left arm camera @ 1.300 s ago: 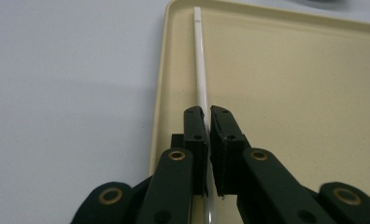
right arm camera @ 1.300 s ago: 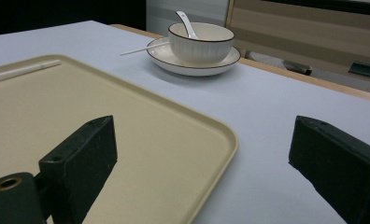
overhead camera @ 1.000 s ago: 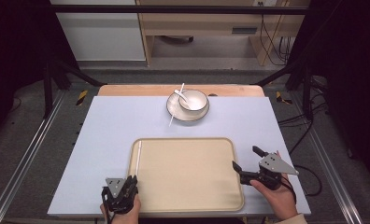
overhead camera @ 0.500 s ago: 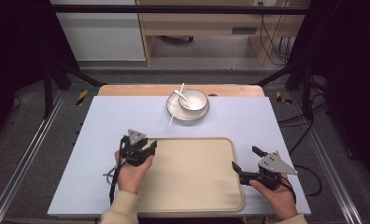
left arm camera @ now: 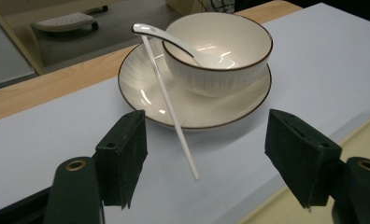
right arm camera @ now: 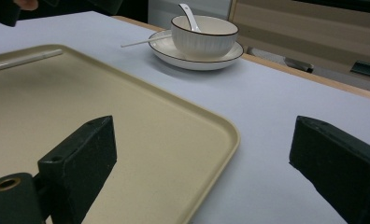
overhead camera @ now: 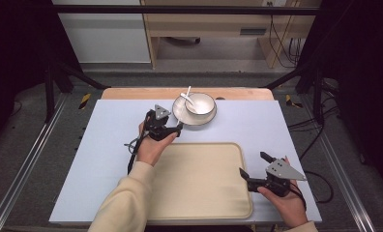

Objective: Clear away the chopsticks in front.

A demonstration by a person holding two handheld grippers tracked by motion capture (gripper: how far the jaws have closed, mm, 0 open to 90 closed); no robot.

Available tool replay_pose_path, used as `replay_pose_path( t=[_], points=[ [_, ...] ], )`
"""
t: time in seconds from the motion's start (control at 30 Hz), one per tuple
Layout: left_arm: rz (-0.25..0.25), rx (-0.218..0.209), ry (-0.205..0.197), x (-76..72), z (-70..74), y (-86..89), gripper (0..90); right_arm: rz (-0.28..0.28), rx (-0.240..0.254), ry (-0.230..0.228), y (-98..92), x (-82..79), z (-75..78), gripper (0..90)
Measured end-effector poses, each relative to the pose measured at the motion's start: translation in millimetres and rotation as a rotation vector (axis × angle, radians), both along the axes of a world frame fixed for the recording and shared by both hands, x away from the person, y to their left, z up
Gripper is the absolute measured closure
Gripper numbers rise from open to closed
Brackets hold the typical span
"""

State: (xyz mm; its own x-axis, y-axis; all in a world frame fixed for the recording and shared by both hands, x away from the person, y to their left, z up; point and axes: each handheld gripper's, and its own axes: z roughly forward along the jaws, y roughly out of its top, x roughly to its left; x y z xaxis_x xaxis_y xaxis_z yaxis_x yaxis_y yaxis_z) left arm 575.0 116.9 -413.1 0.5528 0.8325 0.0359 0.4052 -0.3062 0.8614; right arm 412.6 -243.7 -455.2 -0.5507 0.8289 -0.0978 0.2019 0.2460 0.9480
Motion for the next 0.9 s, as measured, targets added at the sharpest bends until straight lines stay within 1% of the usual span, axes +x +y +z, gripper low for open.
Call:
replay_pose_path(
  t=[0.07,0.1,0.17,0.23,0.27,0.3,0.37,0.4,0.43,0.47,0.5,0.53,0.6,0.7,0.73,0.77,0.9],
  points=[
    [-0.002,0.000,-0.010,8.7,-2.0,-1.7,25.6,0.001,-0.003,-0.001,0.2,0.0,-0.1,7.6],
    [0.003,-0.006,-0.019,12.9,-4.1,-3.0,24.1,0.003,-0.005,-0.001,0.4,0.0,-0.3,7.6],
    [0.006,0.012,-0.014,23.2,-7.8,-5.9,21.0,0.002,-0.010,0.000,0.9,0.0,-0.5,7.6],
    [0.012,0.011,-0.005,32.6,-12.3,-8.4,20.6,0.006,-0.015,-0.001,1.1,0.3,-0.9,7.6],
    [0.019,0.002,-0.019,36.0,-15.0,-9.0,22.3,0.006,-0.016,-0.001,1.2,0.3,-0.9,7.6],
    [0.023,0.006,-0.011,39.7,-17.1,-9.7,24.8,0.006,-0.015,0.000,1.2,0.0,-0.8,7.6],
    [0.035,0.034,0.008,46.6,-21.7,-11.6,25.3,0.005,-0.015,0.001,0.9,0.0,-0.9,7.6],
    [0.041,0.042,0.014,49.0,-23.9,-12.2,27.2,0.005,-0.016,0.000,0.9,0.3,-1.1,7.6],
    [0.051,0.045,0.015,51.5,-26.6,-13.7,31.0,0.006,-0.016,0.000,0.8,0.3,-1.1,7.6],
    [0.054,0.062,0.025,53.8,-28.6,-14.6,33.1,0.007,-0.015,0.001,0.9,0.1,-1.1,7.6],
    [0.055,0.057,0.035,55.8,-30.8,-15.9,33.9,0.007,-0.016,0.000,0.9,0.0,-1.1,7.6],
    [0.055,0.054,0.038,57.0,-33.0,-17.1,36.1,0.007,-0.017,0.001,0.9,-0.2,-1.1,7.6],
    [0.069,0.065,0.033,58.1,-35.9,-19.7,40.2,0.007,-0.016,0.001,0.7,-0.4,-1.1,7.6],
    [0.092,0.072,0.040,60.0,-39.7,-22.6,44.5,0.006,-0.016,0.002,0.5,-0.6,-1.1,7.6],
    [0.095,0.073,0.043,60.6,-40.5,-23.2,46.5,0.006,-0.015,0.002,0.4,-0.7,-1.0,7.6],
    [0.097,0.064,0.042,61.2,-41.4,-23.9,48.6,0.007,-0.014,0.002,0.4,-0.9,-0.9,7.6],
    [0.125,0.081,0.037,62.5,-42.9,-25.0,56.1,0.008,-0.015,0.002,0.5,-0.9,-0.9,7.6]
  ],
)
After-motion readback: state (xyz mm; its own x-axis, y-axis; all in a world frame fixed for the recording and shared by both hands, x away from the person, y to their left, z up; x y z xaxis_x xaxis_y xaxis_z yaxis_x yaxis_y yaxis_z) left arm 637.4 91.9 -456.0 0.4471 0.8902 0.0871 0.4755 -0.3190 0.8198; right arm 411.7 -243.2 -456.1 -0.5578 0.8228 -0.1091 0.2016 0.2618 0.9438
